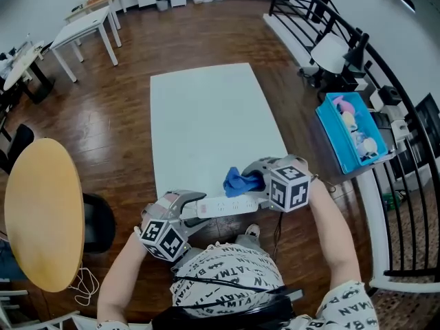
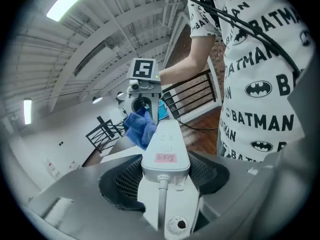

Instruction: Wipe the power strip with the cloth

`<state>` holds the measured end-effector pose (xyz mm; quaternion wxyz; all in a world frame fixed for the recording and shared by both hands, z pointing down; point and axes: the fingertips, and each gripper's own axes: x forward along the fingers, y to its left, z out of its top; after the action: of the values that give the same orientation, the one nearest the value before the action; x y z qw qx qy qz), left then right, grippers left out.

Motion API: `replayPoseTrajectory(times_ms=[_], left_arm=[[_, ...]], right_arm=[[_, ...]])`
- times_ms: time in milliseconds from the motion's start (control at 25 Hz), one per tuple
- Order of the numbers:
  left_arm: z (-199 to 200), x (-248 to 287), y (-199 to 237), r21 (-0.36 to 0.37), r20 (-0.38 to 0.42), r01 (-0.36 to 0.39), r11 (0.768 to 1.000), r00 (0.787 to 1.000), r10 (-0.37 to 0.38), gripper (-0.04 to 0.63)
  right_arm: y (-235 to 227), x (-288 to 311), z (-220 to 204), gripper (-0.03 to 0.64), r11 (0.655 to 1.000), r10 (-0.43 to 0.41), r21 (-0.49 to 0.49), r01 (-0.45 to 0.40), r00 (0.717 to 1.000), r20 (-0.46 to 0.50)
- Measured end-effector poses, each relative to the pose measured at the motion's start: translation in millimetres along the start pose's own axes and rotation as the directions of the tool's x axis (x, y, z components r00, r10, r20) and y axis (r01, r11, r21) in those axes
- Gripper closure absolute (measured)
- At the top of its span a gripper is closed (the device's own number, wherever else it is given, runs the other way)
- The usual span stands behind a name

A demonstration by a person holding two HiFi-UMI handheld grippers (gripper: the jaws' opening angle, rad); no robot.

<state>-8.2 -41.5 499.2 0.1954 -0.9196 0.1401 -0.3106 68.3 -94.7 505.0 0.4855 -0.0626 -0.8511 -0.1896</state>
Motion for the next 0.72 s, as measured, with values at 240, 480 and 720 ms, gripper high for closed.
replayPoseTrajectory(times_ms=[240,480,720], left_arm=[[-8.9,-11.8,11.1,-0.035,-0.004,-0.047,0.998,0.999,0.047,0.313],[-9.5,-9.3,24.3,-0.111,0.018,-0.096,0.989,0.995,0.099,0.313],[-17.9,-13.1,41.2,-0.204,0.017,-0.18,0.962,0.982,0.187,0.313]], right_arm=[[-4.1,-17.7,-38.1,0.48,0.995,-0.057,0.077,0.061,0.997,-0.047],[-12.0,-31.2,-61.7,0.48,0.972,-0.147,0.184,0.148,0.989,-0.014],[-14.8,-32.8,-62.3,0.48,0.952,-0.212,0.225,0.208,0.977,-0.007]])
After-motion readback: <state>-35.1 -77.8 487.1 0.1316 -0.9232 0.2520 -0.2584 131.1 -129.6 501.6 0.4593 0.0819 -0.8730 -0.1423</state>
